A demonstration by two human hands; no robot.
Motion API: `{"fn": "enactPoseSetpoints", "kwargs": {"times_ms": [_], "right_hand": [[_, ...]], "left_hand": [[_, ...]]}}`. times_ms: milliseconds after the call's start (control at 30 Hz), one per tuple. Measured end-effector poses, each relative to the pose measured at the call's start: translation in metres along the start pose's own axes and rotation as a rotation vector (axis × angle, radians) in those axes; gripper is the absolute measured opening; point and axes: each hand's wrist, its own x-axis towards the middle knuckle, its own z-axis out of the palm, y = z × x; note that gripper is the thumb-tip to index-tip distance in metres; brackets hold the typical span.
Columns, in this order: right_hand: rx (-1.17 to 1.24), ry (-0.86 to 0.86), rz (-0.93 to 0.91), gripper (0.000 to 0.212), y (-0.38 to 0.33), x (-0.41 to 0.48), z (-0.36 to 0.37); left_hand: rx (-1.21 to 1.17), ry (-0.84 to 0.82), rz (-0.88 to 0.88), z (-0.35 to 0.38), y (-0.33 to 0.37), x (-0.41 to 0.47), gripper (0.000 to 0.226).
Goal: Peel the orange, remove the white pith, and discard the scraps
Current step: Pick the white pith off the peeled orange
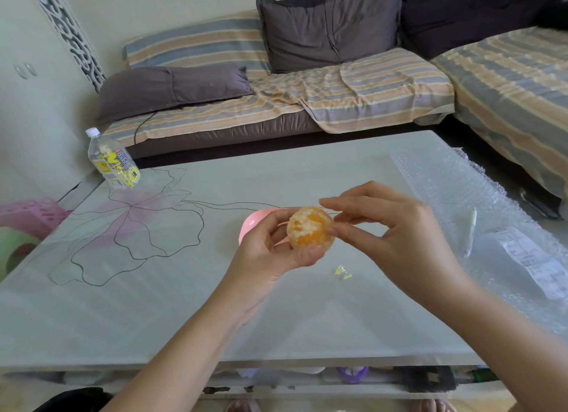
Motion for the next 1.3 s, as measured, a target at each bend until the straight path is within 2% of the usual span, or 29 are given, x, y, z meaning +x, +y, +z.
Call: {"fn": "enactPoseSetpoints", "kwargs": {"times_ms": [100, 200, 367, 633, 867, 933, 1033, 1133, 1300], "right_hand": [[-0.116, 0.009, -0.115, 0.016, 0.002, 0.000, 0.001], [-0.142, 0.035, -0.151, 0.011, 0.003, -0.001, 0.001], [-0.051, 0.065, -0.070, 0.011, 0.002, -0.004, 0.004], [-0.081, 0.109, 0.058, 0.015, -0.001, -0.004, 0.010], [0.032, 0.081, 0.199, 0.014, 0.002, 0.001, 0.008], [0.036, 0.058, 0.154, 0.010, 0.005, 0.002, 0.004], [-0.055, 0.021, -0.026, 0.007, 0.008, 0.002, -0.001], [-0.145, -0.011, -0.165, 0.013, 0.013, 0.001, -0.002], [-0.239, -0.067, -0.279, 0.020, 0.019, -0.001, 0.001]], "left_hand": [[0.041, 0.009, -0.001, 0.001, 0.000, 0.000, 0.054], [0.049, 0.013, 0.003, 0.000, -0.001, 0.000, 0.061], [0.064, 0.046, 0.025, 0.000, -0.002, 0.000, 0.064], [0.077, 0.062, 0.020, 0.005, -0.005, 0.000, 0.067], [0.065, 0.041, 0.016, 0.004, -0.006, 0.000, 0.058], [0.018, 0.033, -0.002, 0.002, -0.006, 0.001, 0.060], [-0.005, 0.000, -0.035, -0.002, -0.004, 0.001, 0.061], [0.072, -0.051, -0.060, -0.006, -0.005, 0.000, 0.059], [0.177, -0.077, -0.074, -0.009, -0.007, -0.001, 0.048]]}}
